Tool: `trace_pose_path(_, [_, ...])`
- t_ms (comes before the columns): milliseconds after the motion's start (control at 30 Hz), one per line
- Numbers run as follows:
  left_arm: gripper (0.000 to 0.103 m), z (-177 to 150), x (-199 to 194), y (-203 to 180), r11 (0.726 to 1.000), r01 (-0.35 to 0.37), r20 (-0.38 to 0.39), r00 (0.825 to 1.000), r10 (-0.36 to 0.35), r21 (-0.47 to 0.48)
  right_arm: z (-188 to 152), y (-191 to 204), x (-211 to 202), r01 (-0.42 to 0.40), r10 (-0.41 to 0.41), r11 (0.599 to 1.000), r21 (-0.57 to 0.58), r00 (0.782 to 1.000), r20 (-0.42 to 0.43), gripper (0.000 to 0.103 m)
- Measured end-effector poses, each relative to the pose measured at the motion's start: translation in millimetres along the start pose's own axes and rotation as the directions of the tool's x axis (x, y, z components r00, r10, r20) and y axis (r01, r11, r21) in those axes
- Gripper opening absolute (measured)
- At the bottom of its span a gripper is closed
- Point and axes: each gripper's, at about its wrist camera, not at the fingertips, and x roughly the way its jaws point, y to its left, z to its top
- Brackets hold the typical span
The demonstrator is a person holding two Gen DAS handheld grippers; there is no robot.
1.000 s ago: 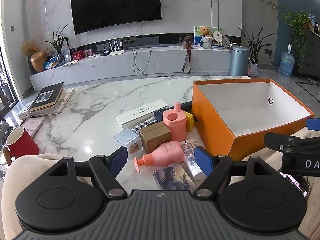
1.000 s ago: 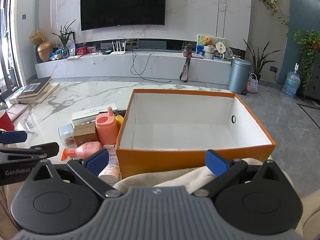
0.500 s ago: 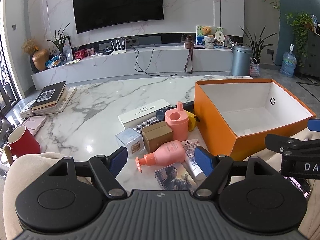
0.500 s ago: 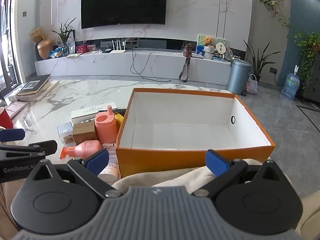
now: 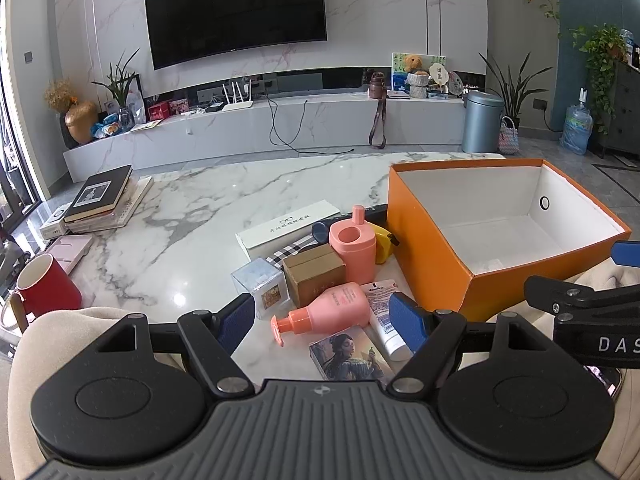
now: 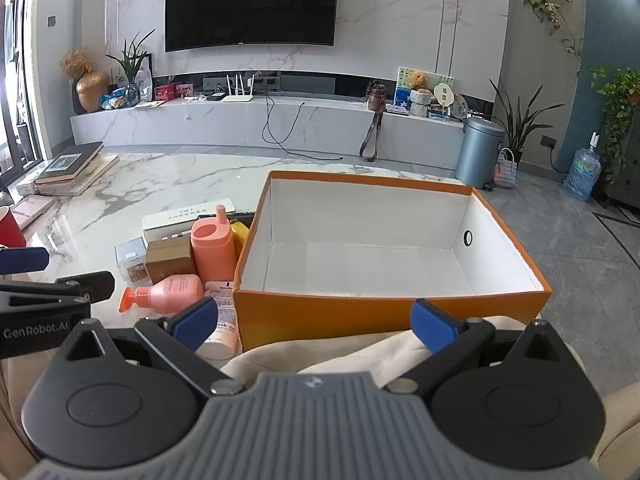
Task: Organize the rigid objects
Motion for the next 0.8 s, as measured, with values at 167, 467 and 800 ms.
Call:
trace_pose_path(167, [0.090, 1.0, -0.9, 0.0, 1.000, -0.002, 0.000, 1.000, 0.002, -0.002, -0.2, 0.1, 0.5, 0.000, 0.000, 1.000, -0.004, 1.000, -0.004, 0.101])
trace_pose_path(467, [0.090, 0.9, -0.8, -0.2, 1.000, 0.006, -0.002, 1.000, -0.006, 0.004, -1.2, 1.0, 1.2, 0.000, 0.000, 1.000, -0.008, 1.000, -0.009, 0.101])
trace_pose_path(800, [0.061, 8.2, 21.7, 23.3, 0.990, 0.135, -0.141, 0.980, -0.138, -0.031, 1.2, 19.0, 21.4, -0.152, 0.148, 0.988, -0.030, 0.984, -0.094, 0.077])
